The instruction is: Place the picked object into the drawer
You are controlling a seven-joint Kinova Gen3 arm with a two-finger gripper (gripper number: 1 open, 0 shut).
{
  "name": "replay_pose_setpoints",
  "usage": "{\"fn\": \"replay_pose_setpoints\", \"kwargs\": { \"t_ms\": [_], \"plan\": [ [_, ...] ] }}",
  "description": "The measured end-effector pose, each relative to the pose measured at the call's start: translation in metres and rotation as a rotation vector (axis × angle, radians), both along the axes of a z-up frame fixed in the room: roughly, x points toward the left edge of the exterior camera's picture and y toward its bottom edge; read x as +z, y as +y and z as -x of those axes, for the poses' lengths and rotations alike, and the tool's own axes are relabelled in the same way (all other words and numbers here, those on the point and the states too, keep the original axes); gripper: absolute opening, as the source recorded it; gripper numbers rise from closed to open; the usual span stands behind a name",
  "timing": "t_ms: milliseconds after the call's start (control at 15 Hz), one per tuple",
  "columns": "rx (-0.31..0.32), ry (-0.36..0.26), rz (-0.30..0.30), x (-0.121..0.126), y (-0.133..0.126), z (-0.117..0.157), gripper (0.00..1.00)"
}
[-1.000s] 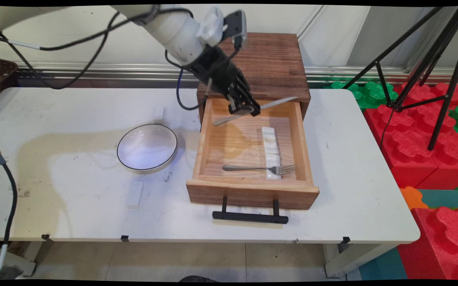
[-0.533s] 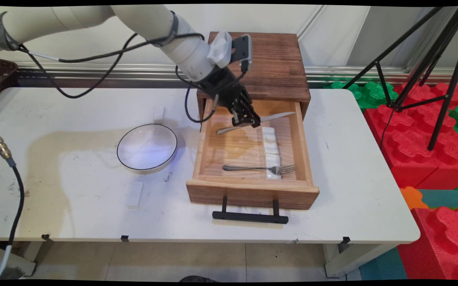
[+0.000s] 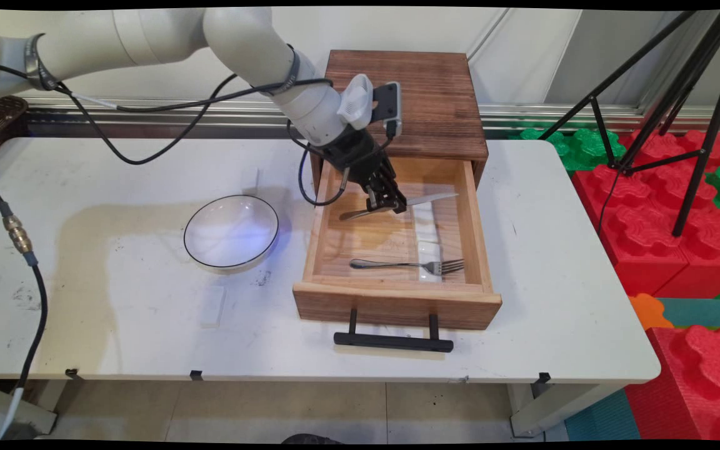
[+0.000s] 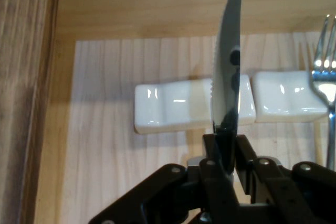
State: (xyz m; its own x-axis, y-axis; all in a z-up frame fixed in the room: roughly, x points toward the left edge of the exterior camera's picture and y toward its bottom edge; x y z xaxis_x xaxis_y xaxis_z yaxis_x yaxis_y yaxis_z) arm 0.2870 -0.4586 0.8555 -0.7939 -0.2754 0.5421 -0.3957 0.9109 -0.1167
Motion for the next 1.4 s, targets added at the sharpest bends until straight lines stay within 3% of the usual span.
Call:
{"fn": "replay_pose_setpoints", "kwargs": {
  "t_ms": [933, 1000, 1400],
  "plan": [
    [0.005, -0.051, -0.032, -0.036, -0.017, 0.005, 0.0],
    [0.005, -0.052, -0.032, -0.037, -0.018, 0.006, 1.0],
    [0.019, -0.05, -0.03, -0.037, -0.019, 0.007, 1.0]
  ]
}}
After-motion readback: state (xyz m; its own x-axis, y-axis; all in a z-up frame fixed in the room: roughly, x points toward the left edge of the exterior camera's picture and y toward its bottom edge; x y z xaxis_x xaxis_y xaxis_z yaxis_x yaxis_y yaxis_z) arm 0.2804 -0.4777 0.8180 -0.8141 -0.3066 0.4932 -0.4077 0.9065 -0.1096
